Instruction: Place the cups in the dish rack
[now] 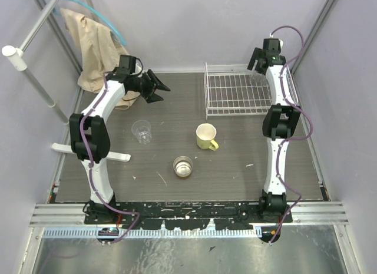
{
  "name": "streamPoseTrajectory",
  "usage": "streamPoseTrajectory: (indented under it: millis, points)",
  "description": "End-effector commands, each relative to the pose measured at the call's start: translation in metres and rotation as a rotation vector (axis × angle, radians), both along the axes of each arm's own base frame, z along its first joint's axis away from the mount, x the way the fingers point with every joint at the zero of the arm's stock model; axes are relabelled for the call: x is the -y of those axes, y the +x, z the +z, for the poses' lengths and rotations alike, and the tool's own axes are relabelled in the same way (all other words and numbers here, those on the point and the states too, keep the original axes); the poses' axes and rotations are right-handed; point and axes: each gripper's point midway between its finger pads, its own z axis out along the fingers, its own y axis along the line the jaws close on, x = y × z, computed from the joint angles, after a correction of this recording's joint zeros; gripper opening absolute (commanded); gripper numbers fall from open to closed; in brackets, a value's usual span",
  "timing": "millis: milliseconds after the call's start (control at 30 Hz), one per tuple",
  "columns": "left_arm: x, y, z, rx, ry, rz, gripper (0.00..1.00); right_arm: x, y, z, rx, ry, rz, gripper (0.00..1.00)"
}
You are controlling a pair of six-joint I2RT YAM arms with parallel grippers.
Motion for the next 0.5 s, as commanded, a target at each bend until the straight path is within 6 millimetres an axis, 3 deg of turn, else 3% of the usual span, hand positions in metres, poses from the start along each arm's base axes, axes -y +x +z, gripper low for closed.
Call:
streamPoseTrajectory:
  millis: [0, 100, 233, 467]
  points:
    - [-0.004, 0.001, 0.000, 0.008, 0.024, -0.018, 0.62, -0.002, 0.006, 0.066, 0.146, -0.019, 0.001, 0.96]
    - [-0.008, -0.001, -0.002, 0.012, 0.060, -0.022, 0.63, -0.004, 0.004, 0.072, 0.152, -0.017, 0.005, 0.96]
    - [-0.017, -0.006, -0.004, 0.019, 0.117, -0.030, 0.65, -0.006, -0.005, 0.097, 0.179, -0.040, -0.005, 0.97]
    - [-0.028, -0.029, -0.008, 0.008, 0.182, -0.040, 0.67, -0.003, -0.022, 0.128, 0.208, -0.076, -0.024, 0.98]
